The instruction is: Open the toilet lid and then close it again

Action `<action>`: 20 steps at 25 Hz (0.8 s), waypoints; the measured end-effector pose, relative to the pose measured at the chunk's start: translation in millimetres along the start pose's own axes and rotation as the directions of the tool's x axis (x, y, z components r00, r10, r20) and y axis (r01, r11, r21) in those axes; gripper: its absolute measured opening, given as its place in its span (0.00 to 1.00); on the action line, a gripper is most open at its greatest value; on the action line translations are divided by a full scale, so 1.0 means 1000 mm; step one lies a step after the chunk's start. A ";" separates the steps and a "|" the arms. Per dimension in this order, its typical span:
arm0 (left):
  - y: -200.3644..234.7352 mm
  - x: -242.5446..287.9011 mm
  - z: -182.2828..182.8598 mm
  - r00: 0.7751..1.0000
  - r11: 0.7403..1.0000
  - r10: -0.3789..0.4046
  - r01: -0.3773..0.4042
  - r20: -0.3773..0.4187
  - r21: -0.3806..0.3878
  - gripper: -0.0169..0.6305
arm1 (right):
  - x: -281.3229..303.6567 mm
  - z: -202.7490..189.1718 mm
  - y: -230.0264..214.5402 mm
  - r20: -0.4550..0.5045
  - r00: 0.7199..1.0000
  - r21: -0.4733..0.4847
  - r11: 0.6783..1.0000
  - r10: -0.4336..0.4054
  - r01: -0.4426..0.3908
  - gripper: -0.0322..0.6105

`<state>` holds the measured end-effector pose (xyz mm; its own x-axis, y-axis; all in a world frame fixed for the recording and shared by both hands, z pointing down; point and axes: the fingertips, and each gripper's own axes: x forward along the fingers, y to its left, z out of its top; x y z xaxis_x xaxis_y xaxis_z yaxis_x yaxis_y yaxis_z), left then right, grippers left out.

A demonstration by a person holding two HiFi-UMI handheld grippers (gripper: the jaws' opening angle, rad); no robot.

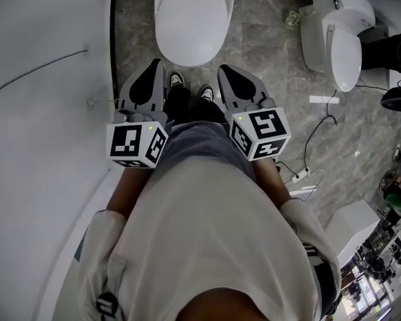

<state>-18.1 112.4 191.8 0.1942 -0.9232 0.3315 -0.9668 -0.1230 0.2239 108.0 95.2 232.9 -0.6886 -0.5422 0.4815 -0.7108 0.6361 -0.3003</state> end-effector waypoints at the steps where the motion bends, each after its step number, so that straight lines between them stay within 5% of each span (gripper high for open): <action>1: 0.005 0.005 0.003 1.000 1.000 -0.007 0.007 -0.002 -0.001 0.03 | 0.006 0.005 0.000 0.000 1.000 0.000 1.000 -0.005 0.005 0.07; 10: 0.066 0.054 0.026 0.997 0.997 -0.072 0.072 -0.029 -0.024 0.03 | 0.067 0.049 0.006 0.003 0.999 0.019 0.998 -0.052 0.052 0.07; 20: 0.148 0.094 -0.045 0.974 0.983 -0.117 0.087 -0.192 -0.160 0.03 | 0.125 0.041 0.044 -0.049 0.997 0.037 0.997 -0.064 0.065 0.07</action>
<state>-135.9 24.2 297.6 0.3343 -0.8152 0.4730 -0.9074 -0.1427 0.3954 -15.3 32.3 246.4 -0.6342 -0.5541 0.5393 -0.7591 0.5788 -0.2980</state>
